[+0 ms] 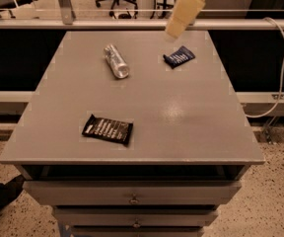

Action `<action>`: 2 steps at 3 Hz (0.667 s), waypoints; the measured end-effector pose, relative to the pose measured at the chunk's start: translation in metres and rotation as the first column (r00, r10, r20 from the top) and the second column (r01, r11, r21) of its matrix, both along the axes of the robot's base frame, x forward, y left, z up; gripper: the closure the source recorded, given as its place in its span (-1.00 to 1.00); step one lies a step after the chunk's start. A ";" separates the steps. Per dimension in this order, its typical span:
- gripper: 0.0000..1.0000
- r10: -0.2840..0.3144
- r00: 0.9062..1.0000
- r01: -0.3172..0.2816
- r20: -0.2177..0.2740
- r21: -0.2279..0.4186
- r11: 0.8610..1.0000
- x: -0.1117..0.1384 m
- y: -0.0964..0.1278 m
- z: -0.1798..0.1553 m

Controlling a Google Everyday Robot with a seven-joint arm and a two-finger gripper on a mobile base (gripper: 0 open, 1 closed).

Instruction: Place redbull can upright

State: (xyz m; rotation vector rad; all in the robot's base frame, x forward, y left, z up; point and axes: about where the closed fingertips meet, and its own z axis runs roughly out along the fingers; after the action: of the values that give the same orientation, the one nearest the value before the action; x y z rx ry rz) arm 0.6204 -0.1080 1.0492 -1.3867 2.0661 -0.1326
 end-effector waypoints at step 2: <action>-1.00 -0.173 0.964 0.203 -0.200 0.141 0.969 0.091 0.053 -0.077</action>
Offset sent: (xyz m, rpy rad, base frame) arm 0.1413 0.0917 -0.1089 0.3008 0.3146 -0.3248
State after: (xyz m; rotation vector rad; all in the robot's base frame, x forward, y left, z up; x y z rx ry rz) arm 0.7118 -0.0550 0.9724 -1.1409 2.3077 0.0866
